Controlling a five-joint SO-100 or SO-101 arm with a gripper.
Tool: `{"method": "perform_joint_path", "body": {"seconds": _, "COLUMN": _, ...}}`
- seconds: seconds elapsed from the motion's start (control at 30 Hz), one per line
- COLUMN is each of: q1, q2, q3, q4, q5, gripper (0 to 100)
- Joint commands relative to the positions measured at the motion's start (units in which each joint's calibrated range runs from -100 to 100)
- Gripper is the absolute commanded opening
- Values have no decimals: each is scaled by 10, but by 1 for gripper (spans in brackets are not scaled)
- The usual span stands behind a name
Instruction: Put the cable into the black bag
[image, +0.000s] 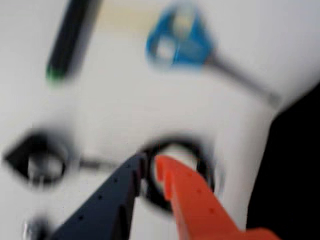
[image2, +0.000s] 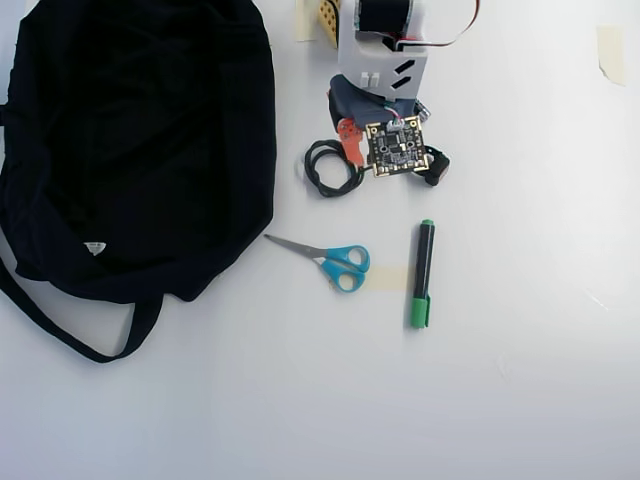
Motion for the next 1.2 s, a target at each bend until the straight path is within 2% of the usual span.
{"method": "perform_joint_path", "body": {"seconds": 0.0, "q1": -4, "q2": -27, "q3": -23, "q4": 64, "q5": 8, "gripper": 3}}
{"method": "perform_joint_path", "body": {"seconds": 0.23, "q1": -6, "q2": -17, "q3": -16, "q4": 122, "q5": 11, "gripper": 3}}
{"method": "perform_joint_path", "body": {"seconds": 0.43, "q1": 1, "q2": -14, "q3": 19, "q4": 117, "q5": 55, "gripper": 4}}
{"method": "perform_joint_path", "body": {"seconds": 0.5, "q1": 1, "q2": -14, "q3": 39, "q4": 114, "q5": 62, "gripper": 7}}
{"method": "perform_joint_path", "body": {"seconds": 0.67, "q1": 1, "q2": -14, "q3": 67, "q4": 111, "q5": 69, "gripper": 25}}
{"method": "perform_joint_path", "body": {"seconds": 0.8, "q1": 1, "q2": -14, "q3": 88, "q4": 79, "q5": 69, "gripper": 36}}
{"method": "perform_joint_path", "body": {"seconds": 1.17, "q1": -5, "q2": -14, "q3": 212, "q4": -63, "q5": 69, "gripper": 36}}
